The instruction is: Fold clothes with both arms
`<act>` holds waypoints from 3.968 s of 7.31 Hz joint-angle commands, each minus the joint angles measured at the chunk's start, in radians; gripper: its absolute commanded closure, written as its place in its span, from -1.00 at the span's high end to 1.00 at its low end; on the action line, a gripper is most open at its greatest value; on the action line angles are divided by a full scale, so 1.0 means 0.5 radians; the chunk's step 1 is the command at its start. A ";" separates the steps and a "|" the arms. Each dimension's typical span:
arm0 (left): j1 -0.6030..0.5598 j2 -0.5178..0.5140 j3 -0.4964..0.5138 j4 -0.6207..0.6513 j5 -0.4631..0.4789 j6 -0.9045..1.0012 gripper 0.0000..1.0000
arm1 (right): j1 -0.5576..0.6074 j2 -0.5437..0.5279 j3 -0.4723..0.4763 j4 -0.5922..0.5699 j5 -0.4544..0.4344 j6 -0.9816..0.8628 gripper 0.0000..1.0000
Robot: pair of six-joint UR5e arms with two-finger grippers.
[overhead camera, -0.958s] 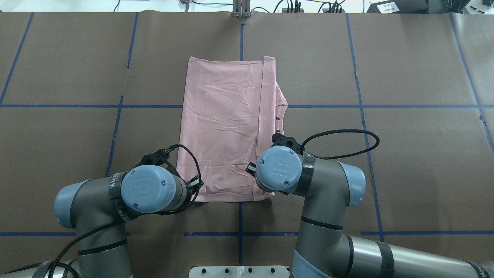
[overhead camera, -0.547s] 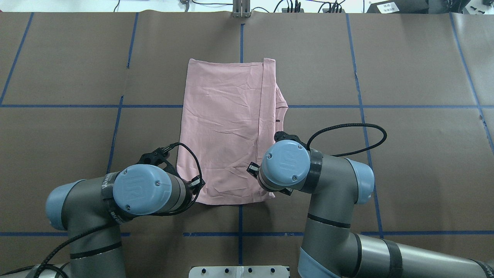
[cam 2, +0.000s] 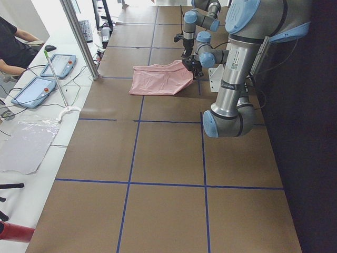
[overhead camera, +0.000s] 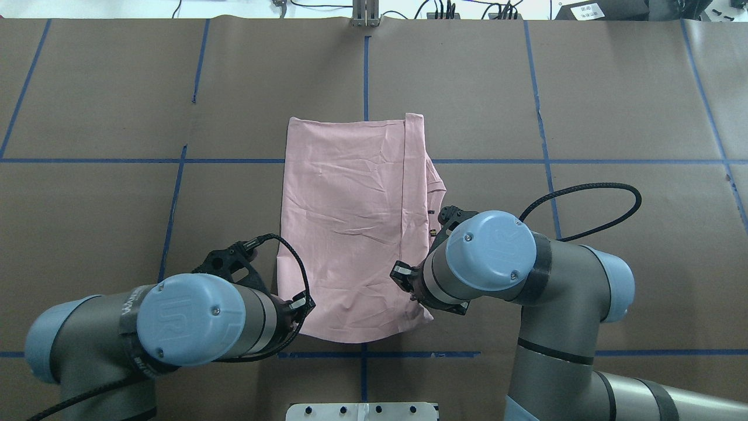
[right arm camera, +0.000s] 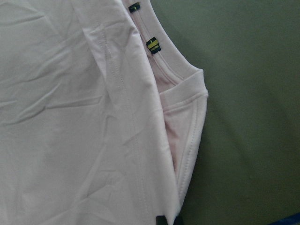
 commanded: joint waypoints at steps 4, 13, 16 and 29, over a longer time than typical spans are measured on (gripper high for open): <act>-0.132 -0.019 0.116 0.044 0.017 0.230 -1.00 | 0.210 0.033 -0.072 0.033 0.038 -0.049 -1.00; -0.779 -0.251 1.135 -1.059 0.011 0.341 -1.00 | 0.698 0.628 -1.402 0.864 0.159 -0.059 -1.00; -1.052 -0.396 1.546 -1.312 0.008 0.711 1.00 | 0.828 0.904 -1.845 0.963 0.188 -0.144 0.12; -2.500 0.303 1.301 -0.875 -0.934 3.565 1.00 | 2.192 -0.013 -1.167 -0.221 0.717 -3.455 1.00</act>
